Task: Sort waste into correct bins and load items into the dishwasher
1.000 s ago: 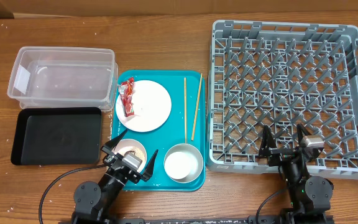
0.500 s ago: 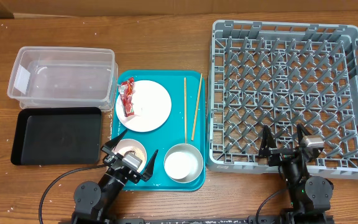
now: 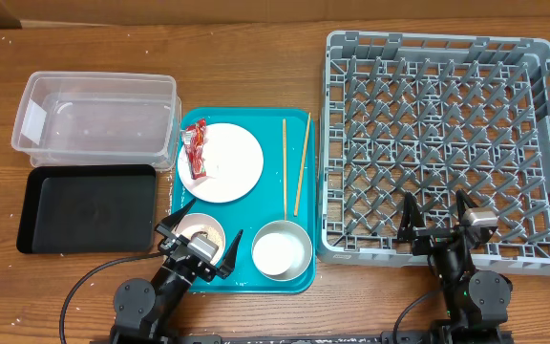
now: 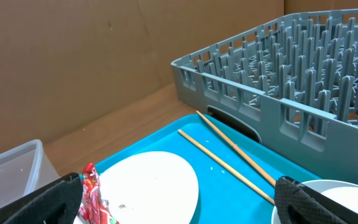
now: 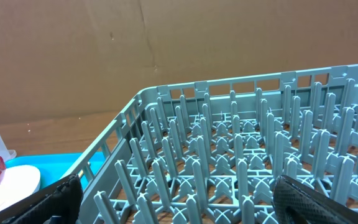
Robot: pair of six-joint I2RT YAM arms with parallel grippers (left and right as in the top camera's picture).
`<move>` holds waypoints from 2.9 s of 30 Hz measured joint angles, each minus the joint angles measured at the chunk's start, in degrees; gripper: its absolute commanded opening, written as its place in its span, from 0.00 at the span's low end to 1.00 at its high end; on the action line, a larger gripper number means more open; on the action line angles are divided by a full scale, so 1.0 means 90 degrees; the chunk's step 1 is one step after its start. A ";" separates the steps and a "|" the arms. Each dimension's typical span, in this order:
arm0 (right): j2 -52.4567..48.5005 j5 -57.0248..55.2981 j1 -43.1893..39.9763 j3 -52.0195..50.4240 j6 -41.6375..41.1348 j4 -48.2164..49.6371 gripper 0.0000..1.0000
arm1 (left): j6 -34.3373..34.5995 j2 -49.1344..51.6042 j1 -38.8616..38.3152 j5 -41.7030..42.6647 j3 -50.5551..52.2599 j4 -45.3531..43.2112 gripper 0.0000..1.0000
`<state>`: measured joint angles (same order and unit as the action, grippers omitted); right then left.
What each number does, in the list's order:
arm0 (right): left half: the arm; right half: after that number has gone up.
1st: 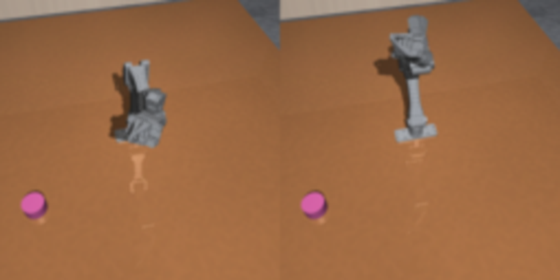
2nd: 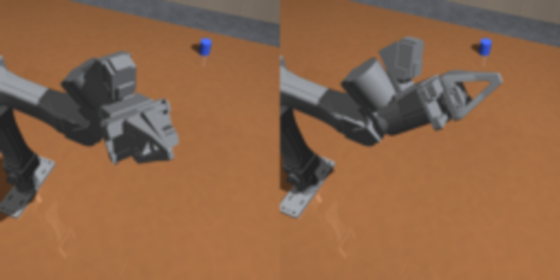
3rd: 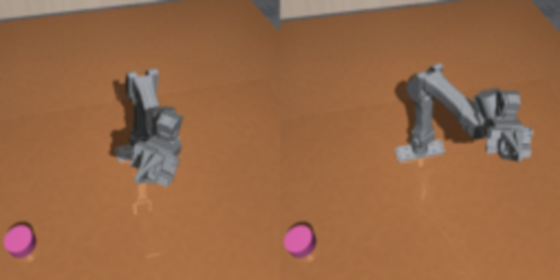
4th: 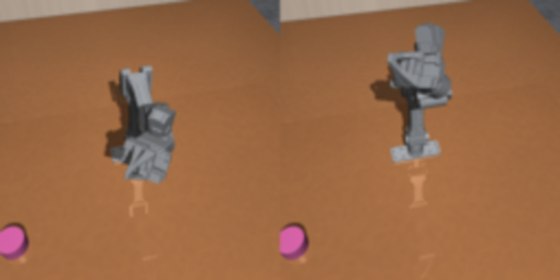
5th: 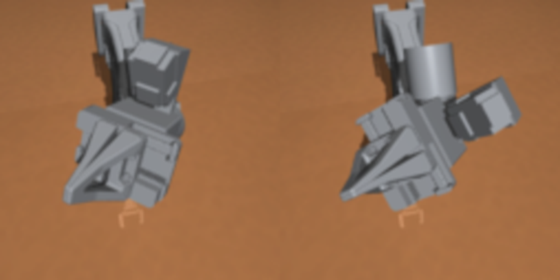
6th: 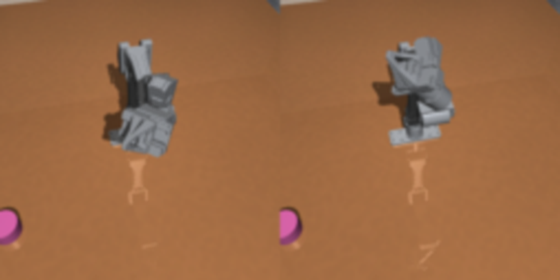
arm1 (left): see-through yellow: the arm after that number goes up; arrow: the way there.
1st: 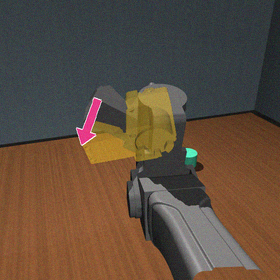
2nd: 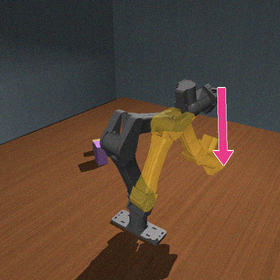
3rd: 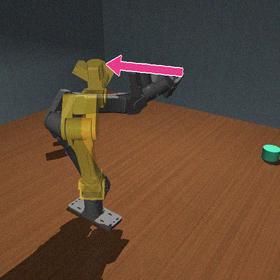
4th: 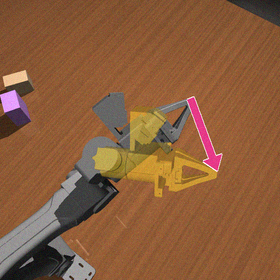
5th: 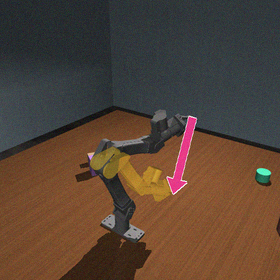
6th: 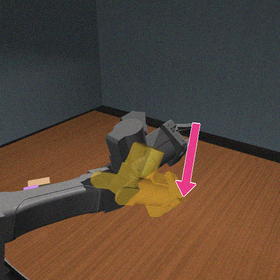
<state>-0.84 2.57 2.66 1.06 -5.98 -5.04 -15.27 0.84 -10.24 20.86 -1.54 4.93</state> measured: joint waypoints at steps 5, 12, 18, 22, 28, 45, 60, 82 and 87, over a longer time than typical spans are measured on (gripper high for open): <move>0.0000 0.0000 0.0000 0.0000 0.0002 0.0005 1.00 | -0.0002 0.0002 0.0000 0.0000 0.0000 0.0000 1.00; 0.0000 0.0002 0.0000 0.0000 0.0002 0.0002 1.00 | -0.0002 0.0002 0.0000 0.0000 0.0000 0.0000 1.00; 0.0000 0.0000 0.0000 0.0000 0.0002 0.0000 1.00 | 0.0000 0.0002 0.0000 0.0000 0.0000 0.0000 1.00; 0.0000 0.0000 0.0000 0.0000 0.0002 0.0002 1.00 | 0.0000 0.0000 0.0000 0.0000 0.0000 0.0000 1.00; 0.0000 0.0002 0.0000 0.0000 0.0000 0.0002 1.00 | -0.0002 0.0002 0.0000 0.0000 0.0000 0.0000 1.00; 0.0000 0.0000 0.0000 0.0000 0.0000 0.0002 1.00 | 0.0000 0.0002 0.0000 -0.0002 0.0000 0.0000 1.00; 0.0000 0.0000 0.0000 0.0000 0.0000 0.0000 1.00 | -0.0017 0.0000 0.0000 -0.0027 0.0000 -0.0005 1.00; -0.0289 0.2295 0.0000 0.1545 -0.1197 -0.0636 1.00 | 0.3036 0.0199 0.0000 0.1800 -0.1241 -0.0741 1.00; -0.1384 0.2552 0.0000 0.3483 -0.1236 -0.1982 1.00 | 0.3332 0.1377 0.0000 0.1953 -0.2948 0.0933 1.00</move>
<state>-13.30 25.54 2.66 32.40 -17.10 -22.87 14.72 13.23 -10.24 38.44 -28.08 13.32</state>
